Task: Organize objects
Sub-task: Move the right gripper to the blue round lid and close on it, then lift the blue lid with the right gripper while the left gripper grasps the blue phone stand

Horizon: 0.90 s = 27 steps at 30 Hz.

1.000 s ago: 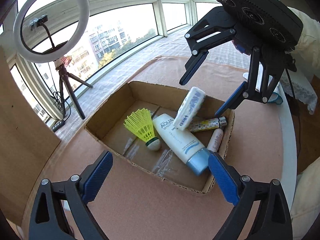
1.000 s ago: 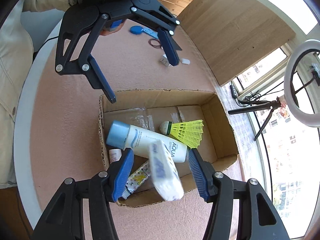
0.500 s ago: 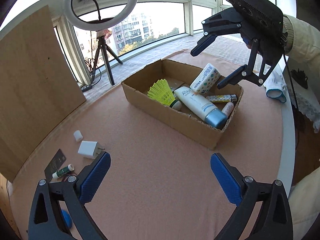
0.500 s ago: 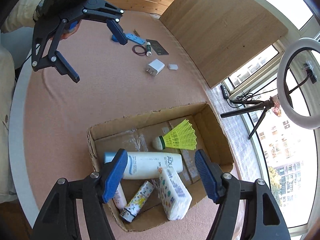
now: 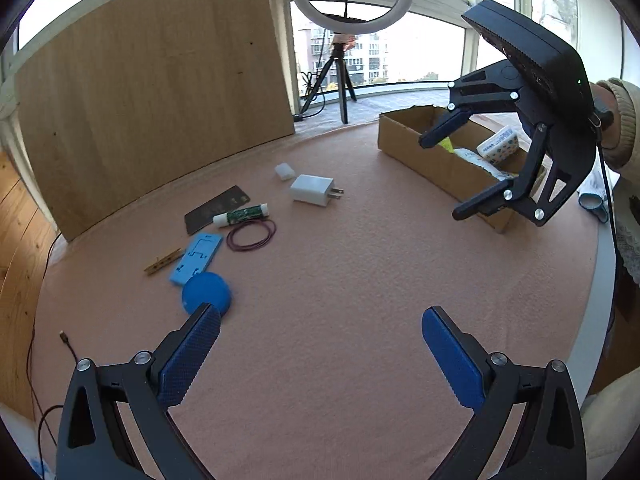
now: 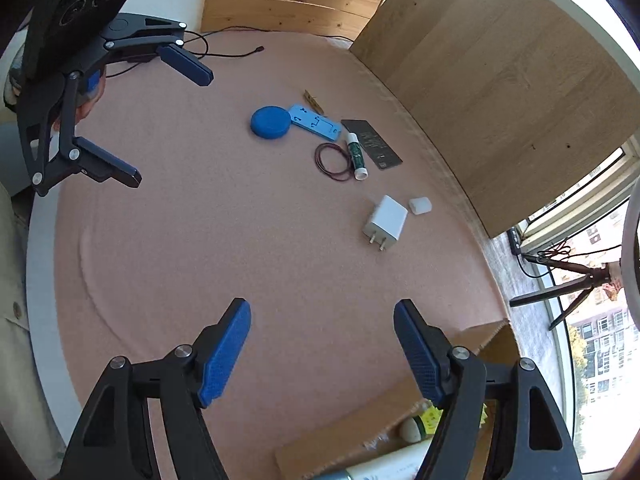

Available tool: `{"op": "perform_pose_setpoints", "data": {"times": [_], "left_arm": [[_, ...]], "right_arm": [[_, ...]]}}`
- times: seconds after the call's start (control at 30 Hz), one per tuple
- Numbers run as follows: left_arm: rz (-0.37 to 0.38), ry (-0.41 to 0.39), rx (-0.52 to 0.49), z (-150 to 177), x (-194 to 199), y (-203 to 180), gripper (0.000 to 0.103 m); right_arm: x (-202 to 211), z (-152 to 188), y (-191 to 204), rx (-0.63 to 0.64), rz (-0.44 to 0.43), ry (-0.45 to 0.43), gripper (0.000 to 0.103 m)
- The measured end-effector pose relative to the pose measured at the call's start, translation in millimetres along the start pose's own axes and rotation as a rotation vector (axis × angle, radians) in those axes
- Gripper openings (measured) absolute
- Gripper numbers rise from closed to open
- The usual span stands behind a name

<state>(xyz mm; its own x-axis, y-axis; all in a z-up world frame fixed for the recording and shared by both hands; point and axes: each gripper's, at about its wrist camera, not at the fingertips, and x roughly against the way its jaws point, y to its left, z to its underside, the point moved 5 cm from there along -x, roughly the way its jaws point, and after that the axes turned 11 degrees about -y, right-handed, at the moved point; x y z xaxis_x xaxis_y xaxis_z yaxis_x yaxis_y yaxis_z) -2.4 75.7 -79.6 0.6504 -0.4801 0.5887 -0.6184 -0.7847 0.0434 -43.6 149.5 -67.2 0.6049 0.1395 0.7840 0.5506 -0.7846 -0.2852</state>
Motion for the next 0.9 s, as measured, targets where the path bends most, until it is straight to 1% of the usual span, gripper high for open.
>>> {"op": "perform_pose_setpoints", "data": {"times": [0.07, 0.13, 0.2, 0.27, 0.37, 0.47, 0.57, 0.63, 0.73, 0.77, 0.8, 0.83, 0.9], "left_arm": [[-0.049, 0.012, 0.057, 15, 10, 23, 0.102], [-0.095, 0.029, 0.121, 34, 21, 44, 0.102], [-0.132, 0.047, 0.173, 53, 31, 60, 0.102], [-0.161, 0.068, 0.209, 71, 40, 71, 0.102], [-0.191, 0.087, 0.231, 92, 53, 80, 0.102], [-0.214, 0.094, 0.256, 106, 64, 88, 0.102], [-0.223, 0.093, 0.275, 113, 68, 91, 0.102], [-0.228, 0.096, 0.28, 116, 68, 92, 0.102], [-0.229, 0.097, 0.282, 116, 67, 91, 0.102], [-0.229, 0.096, 0.286, 116, 66, 91, 0.102], [-0.228, 0.095, 0.292, 115, 64, 92, 0.102], [-0.227, 0.093, 0.301, 114, 61, 93, 0.102], [-0.226, 0.081, 0.327, 112, 53, 97, 0.102]], "right_arm": [[-27, -13, 10, -0.058, -0.019, 0.001, 0.07], [-55, -27, 21, -0.123, -0.056, -0.017, 0.07], [-83, -43, 29, -0.176, -0.057, -0.042, 0.07], [-108, -60, 31, -0.241, -0.061, -0.06, 0.07], [-138, -84, 28, -0.31, -0.048, -0.082, 0.07], [-158, -100, 22, -0.327, -0.011, -0.092, 0.07], [-168, -109, 17, -0.339, -0.006, -0.098, 0.07], [-174, -111, 15, -0.328, 0.0, -0.092, 0.07], [-176, -109, 11, -0.354, -0.011, -0.091, 0.069], [-175, -107, 9, -0.361, -0.01, -0.094, 0.067], [-174, -104, 7, -0.371, -0.013, -0.098, 0.058], [-173, -102, 6, -0.389, -0.023, -0.106, 0.046], [-169, -96, 2, -0.425, -0.023, -0.113, 0.046]]}}
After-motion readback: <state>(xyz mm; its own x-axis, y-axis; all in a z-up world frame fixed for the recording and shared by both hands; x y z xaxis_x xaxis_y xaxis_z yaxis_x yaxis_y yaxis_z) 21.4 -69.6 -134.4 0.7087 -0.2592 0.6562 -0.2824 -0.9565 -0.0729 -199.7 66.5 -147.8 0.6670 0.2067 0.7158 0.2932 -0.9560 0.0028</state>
